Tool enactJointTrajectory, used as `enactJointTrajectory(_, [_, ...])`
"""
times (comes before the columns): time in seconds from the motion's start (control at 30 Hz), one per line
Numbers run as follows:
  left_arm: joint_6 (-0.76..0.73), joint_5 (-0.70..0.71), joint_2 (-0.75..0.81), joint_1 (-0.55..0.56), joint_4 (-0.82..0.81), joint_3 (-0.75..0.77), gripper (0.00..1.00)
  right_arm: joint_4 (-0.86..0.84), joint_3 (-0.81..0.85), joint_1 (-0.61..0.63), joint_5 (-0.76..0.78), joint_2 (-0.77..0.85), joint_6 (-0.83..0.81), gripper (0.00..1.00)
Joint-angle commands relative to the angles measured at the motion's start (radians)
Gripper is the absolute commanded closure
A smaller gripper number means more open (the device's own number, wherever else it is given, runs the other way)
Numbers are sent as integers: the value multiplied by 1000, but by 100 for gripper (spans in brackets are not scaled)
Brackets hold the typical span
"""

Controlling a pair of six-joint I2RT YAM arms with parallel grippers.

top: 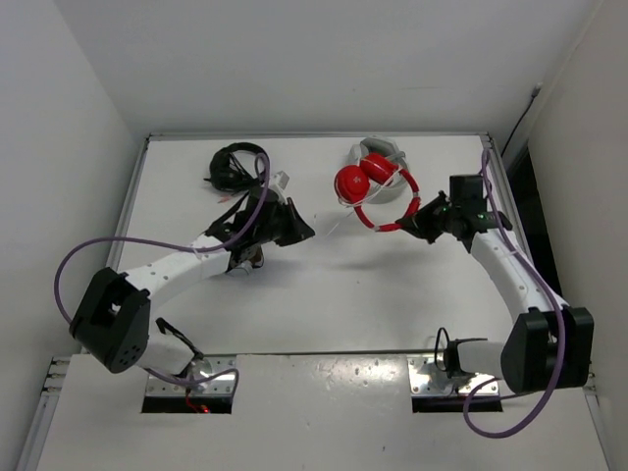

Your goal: Wrap the headphones

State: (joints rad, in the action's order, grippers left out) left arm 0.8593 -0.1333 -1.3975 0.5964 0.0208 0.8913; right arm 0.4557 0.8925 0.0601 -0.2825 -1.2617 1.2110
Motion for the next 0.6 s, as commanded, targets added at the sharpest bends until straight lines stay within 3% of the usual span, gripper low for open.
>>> enactJointTrajectory(0.0, [-57,41,75,19,-38,-6,100,-83,79,-6,20,-19,32,100])
enactJointTrajectory(0.57, [-532,168,103,227,-4,210,100,-92,106,69,181,-71,-140,100])
